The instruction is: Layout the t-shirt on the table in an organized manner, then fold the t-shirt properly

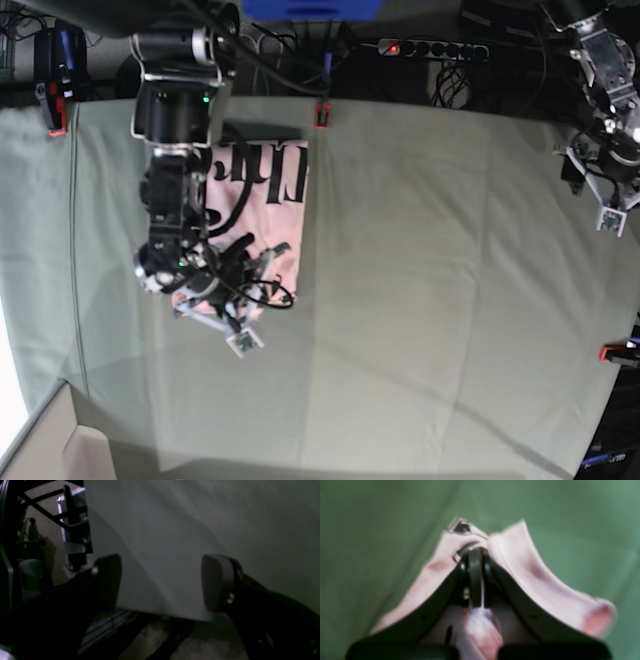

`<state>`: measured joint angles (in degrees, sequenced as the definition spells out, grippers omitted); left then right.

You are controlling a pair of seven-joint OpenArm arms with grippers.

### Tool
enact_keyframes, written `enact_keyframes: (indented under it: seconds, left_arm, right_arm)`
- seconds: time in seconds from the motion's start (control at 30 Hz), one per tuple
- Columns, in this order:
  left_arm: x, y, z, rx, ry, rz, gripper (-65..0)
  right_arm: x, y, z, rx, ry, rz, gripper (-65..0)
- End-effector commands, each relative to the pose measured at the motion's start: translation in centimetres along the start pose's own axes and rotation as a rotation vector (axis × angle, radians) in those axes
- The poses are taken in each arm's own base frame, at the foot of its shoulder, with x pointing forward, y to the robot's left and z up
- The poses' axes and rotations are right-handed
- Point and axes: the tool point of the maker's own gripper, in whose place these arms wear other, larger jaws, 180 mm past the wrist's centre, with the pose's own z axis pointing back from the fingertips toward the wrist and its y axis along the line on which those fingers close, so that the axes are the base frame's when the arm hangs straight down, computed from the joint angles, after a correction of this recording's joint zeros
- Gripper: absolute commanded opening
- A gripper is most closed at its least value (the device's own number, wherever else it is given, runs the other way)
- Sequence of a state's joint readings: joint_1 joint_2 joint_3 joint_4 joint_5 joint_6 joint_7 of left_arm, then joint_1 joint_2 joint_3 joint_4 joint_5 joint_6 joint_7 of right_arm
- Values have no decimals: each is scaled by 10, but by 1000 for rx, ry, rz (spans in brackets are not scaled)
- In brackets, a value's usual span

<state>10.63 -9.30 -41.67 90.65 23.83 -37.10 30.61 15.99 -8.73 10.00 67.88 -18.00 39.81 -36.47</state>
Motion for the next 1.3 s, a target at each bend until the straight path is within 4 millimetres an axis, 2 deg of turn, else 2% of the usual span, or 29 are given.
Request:
enact_keyframes:
  seconds: [0.0,0.2,0.4,0.47,0.6,0.67,0.8,0.87,0.93,1.0,1.17,1.2,1.27]
  left_arm:
    - [9,11,4,30,-32,-5,-174]
    - [5,11,3,28,-22,-9,-174]
    - [7,10,2,26,-27,-8,-174]
    - [8,9,2,24,-29,-6,-174]
    - [14,10,2,29,-43,-2,-174]
    - [19,7,2,26,-53,12,-174]
    - [15,-1,2,11,-46,21,-175]
    - [10,-10,0,-7,-36,41,-183]
    - [7,-17,-1,-20,-31,51,-242]
    - [-5,-28,2,-40,-7,58,-339]
    - [-19,-51,13,-89,-3,102,-633]
    - [-25,-55,16,-102,3,111,-650]
    - [-38,-62,24,-131,12,132,-639]
  right_arm:
    - [14,2,-2,13,-43,0,-650]
    - [1,21,-19,81,-49,-32,-650]
    - [13,14,-13,57,-94,-26,-650]
    - [27,4,-2,18,-135,-6,-650]
    - [41,-8,30,-69,-216,36,-650]
    - [44,-12,47,-111,-248,52,-650]
    - [39,-17,77,-183,-283,72,-650]
    - [22,-31,96,-247,-277,47,-650]
    - [1,-46,113,-311,-257,9,-650]
    - [-27,-57,128,-363,-217,-28,-650]
    - [-115,-75,158,-464,-61,-152,-650]
    - [-132,-74,163,-474,-26,-170,-650]
    - [-166,-69,174,-485,43,-204,-650]
